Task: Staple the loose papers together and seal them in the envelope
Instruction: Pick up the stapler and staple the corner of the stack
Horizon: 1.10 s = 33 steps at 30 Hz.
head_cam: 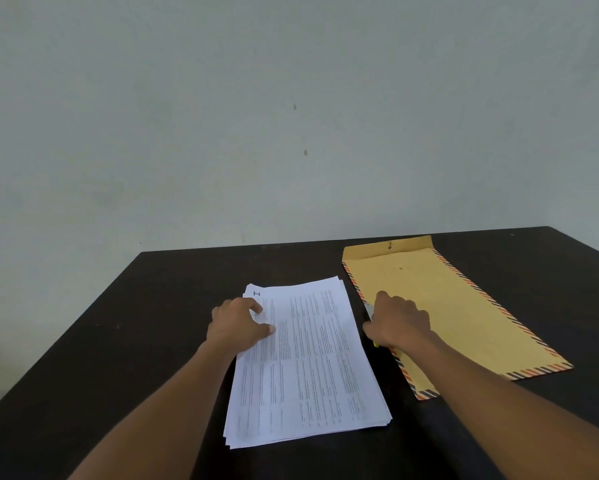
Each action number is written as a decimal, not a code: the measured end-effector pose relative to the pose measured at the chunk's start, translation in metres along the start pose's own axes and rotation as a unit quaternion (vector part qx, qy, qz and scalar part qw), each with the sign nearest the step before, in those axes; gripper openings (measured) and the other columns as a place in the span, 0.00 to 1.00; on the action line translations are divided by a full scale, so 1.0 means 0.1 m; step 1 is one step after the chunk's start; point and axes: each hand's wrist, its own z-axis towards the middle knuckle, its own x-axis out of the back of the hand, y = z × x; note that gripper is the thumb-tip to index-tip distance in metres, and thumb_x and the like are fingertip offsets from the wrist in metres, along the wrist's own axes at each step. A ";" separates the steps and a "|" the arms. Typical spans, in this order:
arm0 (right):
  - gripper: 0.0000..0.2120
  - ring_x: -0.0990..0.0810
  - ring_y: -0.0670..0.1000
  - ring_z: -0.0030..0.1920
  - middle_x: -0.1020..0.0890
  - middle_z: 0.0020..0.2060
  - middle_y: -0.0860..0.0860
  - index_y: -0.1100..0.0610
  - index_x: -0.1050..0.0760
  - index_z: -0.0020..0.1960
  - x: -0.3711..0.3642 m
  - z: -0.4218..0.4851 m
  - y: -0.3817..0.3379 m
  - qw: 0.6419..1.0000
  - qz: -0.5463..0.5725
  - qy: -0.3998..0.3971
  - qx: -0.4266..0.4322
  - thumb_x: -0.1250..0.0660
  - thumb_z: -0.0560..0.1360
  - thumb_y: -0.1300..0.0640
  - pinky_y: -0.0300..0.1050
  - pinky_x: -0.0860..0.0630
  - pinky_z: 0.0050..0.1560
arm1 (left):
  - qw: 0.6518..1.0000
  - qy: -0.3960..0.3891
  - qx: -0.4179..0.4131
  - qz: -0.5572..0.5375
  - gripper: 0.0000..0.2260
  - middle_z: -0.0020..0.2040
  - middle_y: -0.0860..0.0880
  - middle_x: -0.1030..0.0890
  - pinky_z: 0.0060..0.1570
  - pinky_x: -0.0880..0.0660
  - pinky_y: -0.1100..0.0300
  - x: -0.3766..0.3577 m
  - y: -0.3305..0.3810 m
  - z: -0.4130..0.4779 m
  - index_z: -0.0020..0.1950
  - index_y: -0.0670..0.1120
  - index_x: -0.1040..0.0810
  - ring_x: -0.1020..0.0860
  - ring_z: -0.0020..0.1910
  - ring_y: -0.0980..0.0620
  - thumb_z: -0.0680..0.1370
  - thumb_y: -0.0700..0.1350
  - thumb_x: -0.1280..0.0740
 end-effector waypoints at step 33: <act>0.12 0.22 0.48 0.48 0.21 0.55 0.49 0.51 0.21 0.47 1.01 0.08 -0.85 0.812 0.514 0.141 0.236 0.36 0.79 0.66 0.39 0.24 0.44 | 0.877 0.120 -0.168 -0.433 0.11 0.65 0.50 0.23 0.42 0.18 0.63 1.26 0.33 -0.11 0.52 0.51 0.17 0.20 0.56 0.51 0.79 0.35 0.32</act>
